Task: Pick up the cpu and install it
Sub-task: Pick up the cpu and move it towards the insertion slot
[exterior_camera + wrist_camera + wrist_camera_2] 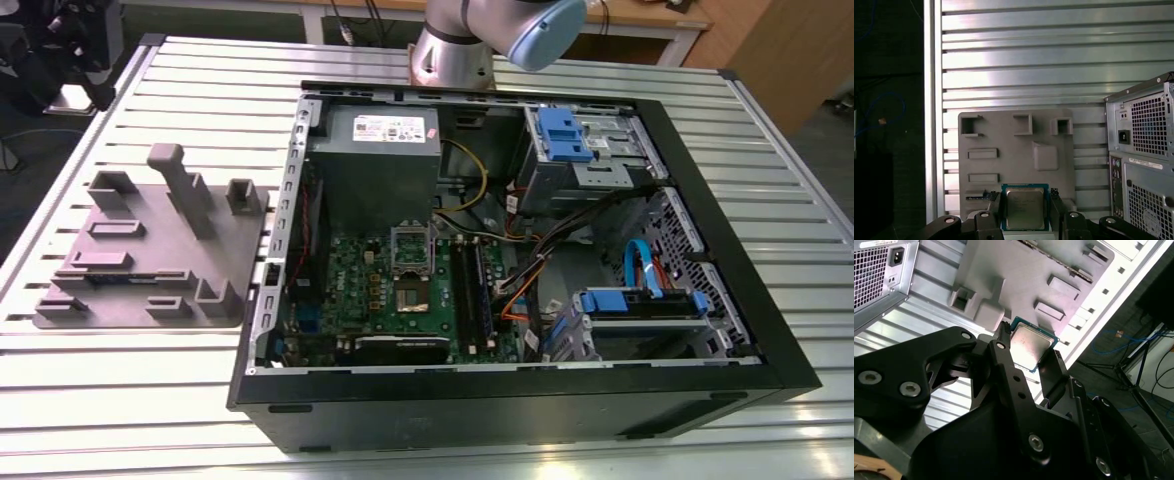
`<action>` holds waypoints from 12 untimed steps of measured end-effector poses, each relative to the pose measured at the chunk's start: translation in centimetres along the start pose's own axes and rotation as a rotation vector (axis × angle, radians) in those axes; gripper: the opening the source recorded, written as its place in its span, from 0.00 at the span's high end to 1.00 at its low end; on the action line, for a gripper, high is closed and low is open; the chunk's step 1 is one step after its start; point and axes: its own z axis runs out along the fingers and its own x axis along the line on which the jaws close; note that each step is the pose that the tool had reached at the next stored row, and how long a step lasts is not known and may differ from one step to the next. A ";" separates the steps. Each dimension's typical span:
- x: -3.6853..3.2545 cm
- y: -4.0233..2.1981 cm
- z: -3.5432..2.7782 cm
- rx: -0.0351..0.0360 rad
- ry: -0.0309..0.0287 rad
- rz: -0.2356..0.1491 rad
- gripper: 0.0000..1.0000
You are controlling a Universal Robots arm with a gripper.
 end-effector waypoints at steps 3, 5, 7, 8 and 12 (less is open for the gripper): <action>-0.11 0.00 0.00 0.0000 0.0000 0.000 0.53; -0.17 0.01 -0.01 0.0001 0.0001 0.000 0.53; -0.24 0.01 -0.01 0.0001 0.0000 0.000 0.53; -0.27 0.01 -0.01 0.0000 0.0000 0.000 0.53; -0.39 0.02 -0.01 0.0000 0.0000 0.000 0.53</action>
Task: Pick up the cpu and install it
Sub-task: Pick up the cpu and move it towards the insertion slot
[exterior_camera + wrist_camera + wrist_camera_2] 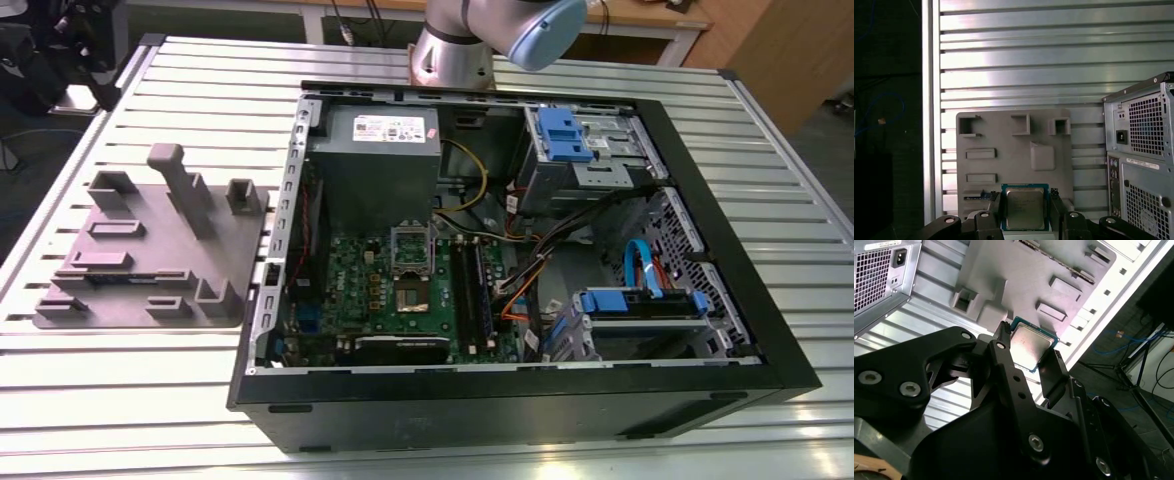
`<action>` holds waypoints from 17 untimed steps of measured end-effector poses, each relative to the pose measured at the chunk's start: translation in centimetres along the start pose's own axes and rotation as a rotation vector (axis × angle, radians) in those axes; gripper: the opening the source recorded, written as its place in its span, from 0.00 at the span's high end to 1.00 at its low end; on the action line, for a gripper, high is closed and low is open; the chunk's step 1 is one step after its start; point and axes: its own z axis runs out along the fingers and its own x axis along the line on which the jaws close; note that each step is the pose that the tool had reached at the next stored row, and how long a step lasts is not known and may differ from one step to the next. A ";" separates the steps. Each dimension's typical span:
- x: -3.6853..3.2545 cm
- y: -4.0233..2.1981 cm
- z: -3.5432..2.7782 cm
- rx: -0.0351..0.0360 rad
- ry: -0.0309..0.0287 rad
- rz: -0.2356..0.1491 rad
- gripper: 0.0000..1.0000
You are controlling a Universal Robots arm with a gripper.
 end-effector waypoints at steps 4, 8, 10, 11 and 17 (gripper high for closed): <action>-0.12 0.00 0.00 0.0000 -0.0001 0.000 0.53; -0.23 0.01 0.00 0.0000 -0.0001 0.000 0.53; -0.29 0.01 -0.01 0.0000 0.0000 0.000 0.53; -0.32 0.02 -0.01 0.0001 0.0000 0.000 0.53; -0.50 0.03 -0.01 0.0000 -0.0001 0.000 0.53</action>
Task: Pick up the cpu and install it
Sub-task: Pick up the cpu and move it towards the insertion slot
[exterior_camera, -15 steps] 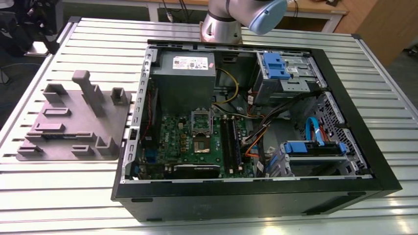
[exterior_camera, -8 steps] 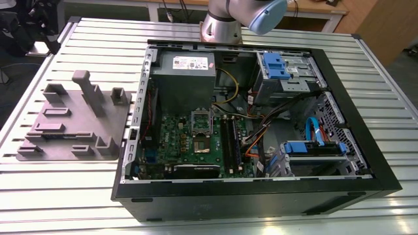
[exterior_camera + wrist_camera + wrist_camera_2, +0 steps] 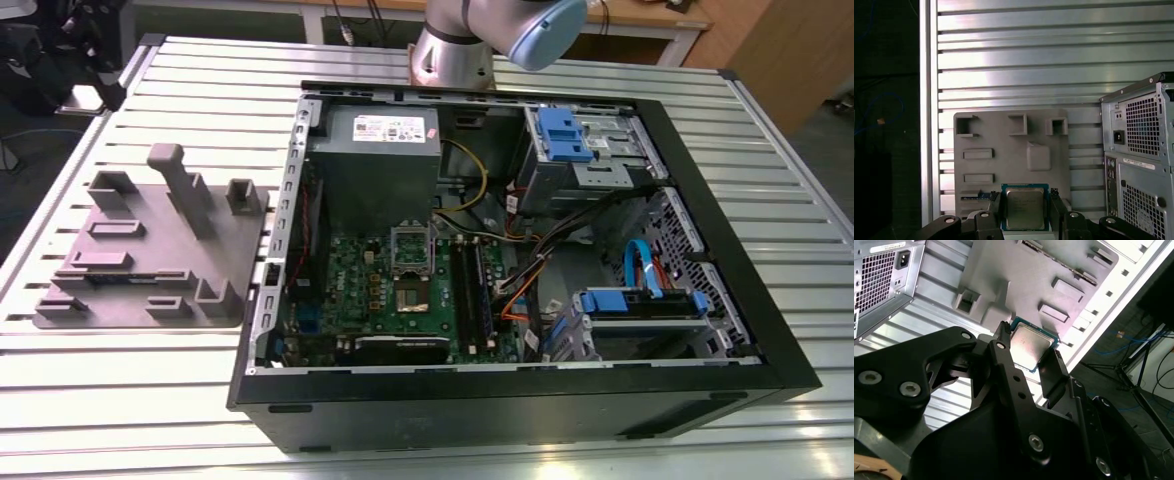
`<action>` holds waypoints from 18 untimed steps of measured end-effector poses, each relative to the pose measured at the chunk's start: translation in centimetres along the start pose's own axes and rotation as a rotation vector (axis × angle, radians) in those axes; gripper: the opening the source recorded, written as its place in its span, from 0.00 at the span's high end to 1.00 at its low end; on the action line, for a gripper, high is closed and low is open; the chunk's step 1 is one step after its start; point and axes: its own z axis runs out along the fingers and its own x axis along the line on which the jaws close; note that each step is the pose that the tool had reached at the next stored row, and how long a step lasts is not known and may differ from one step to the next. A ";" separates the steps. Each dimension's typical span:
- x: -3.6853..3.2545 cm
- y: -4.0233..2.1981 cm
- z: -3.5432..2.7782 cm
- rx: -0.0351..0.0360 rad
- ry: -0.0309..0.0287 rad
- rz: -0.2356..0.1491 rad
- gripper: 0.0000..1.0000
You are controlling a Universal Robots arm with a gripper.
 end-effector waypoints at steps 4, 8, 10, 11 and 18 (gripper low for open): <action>-0.12 0.01 -0.01 0.0000 0.0000 0.000 0.53; -0.23 0.01 -0.01 0.0000 0.0000 0.000 0.53; -0.29 0.02 -0.01 0.0000 0.0001 0.000 0.53; -0.32 0.02 -0.01 0.0000 0.0000 0.000 0.53; -0.53 0.03 -0.02 0.0000 0.0000 0.000 0.53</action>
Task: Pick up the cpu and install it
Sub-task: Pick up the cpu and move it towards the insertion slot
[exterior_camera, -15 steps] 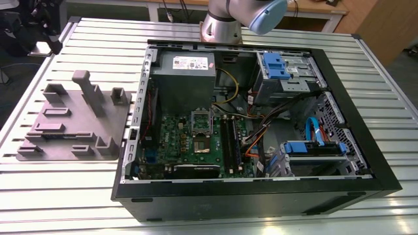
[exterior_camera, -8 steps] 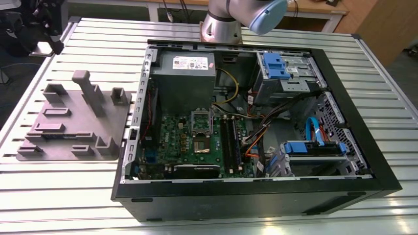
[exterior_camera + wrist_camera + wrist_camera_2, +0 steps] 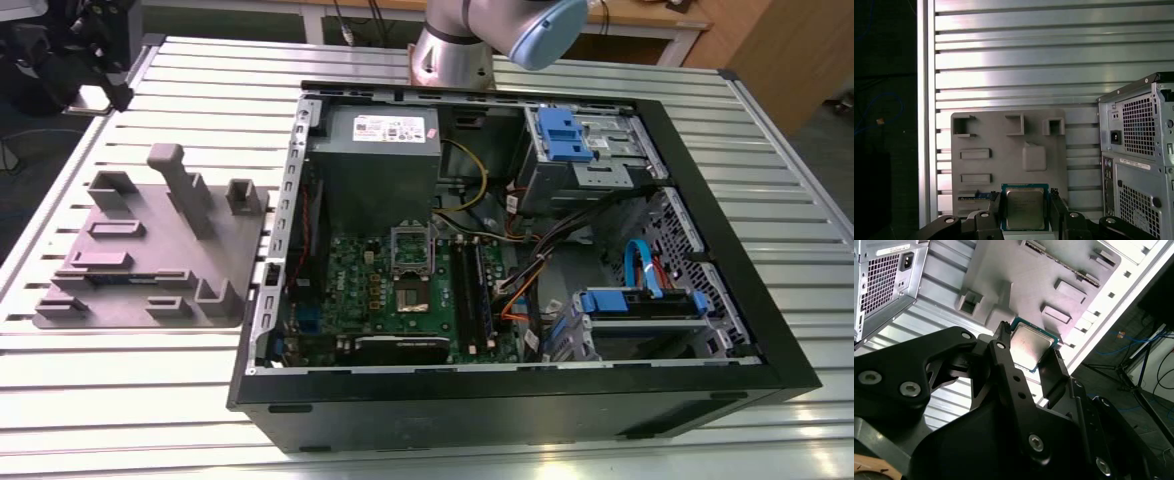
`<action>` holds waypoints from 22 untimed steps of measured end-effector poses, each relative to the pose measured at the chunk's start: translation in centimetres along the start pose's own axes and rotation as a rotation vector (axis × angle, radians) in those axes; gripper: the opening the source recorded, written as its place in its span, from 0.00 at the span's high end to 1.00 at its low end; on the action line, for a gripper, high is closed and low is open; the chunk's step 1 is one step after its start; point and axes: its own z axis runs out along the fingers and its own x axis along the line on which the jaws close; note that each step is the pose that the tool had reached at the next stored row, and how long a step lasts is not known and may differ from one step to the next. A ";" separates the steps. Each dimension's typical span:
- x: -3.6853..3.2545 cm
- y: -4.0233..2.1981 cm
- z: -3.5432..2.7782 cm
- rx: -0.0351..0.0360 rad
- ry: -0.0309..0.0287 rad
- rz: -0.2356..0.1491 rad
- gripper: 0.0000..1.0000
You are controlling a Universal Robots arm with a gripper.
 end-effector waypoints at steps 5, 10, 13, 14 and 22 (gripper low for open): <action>-0.14 0.01 0.00 0.0001 0.0000 0.000 0.53; -0.29 0.01 0.00 0.0000 0.0000 0.000 0.53; -0.38 0.02 -0.01 0.0000 0.0000 0.000 0.53; -0.41 0.02 -0.01 0.0000 0.0000 0.000 0.53; -0.65 0.03 -0.01 0.0000 0.0000 0.000 0.53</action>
